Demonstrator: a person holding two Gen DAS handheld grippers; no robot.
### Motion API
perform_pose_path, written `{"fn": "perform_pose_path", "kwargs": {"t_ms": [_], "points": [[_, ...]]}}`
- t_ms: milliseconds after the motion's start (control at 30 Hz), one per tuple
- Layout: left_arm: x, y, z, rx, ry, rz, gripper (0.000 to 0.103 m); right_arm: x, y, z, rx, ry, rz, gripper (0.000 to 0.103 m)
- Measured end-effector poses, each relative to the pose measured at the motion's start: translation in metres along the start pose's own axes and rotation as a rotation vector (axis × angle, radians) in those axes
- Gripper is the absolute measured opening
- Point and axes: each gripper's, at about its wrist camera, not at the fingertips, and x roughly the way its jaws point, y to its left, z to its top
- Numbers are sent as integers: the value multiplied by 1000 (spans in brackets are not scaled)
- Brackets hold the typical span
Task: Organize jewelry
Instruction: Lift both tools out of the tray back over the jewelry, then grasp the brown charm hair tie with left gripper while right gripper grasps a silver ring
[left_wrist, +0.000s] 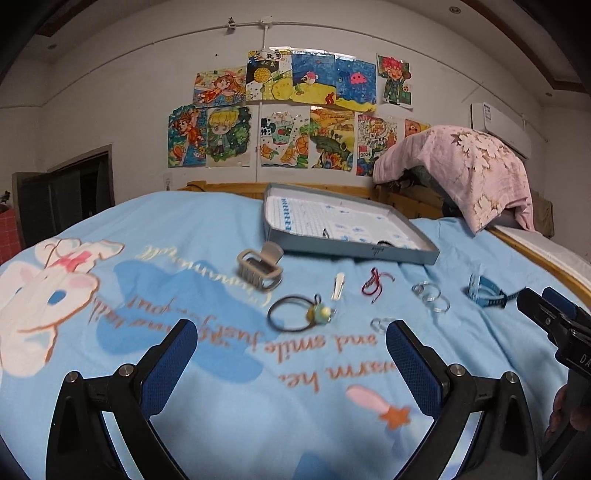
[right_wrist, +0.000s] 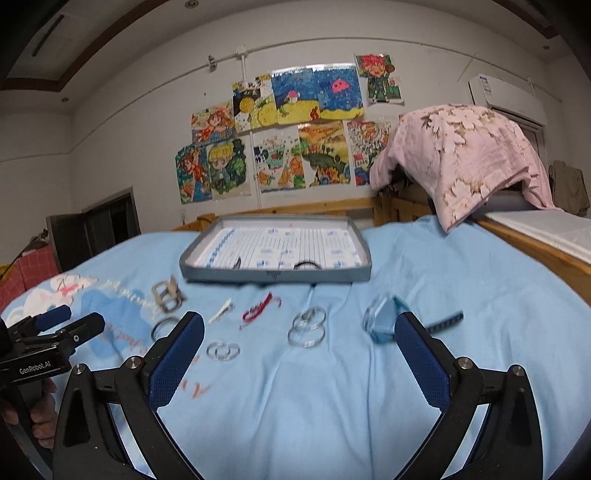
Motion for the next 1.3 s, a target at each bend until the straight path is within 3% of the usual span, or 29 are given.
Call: {"fn": "perform_pose_path", "kwargs": {"t_ms": [767, 1300], "points": [[-9, 7, -17, -15, -11, 7, 103, 2, 14, -26, -37, 44, -24, 101], [6, 12, -5, -41, 26, 18, 103, -2, 13, -16, -30, -9, -28, 101]]}}
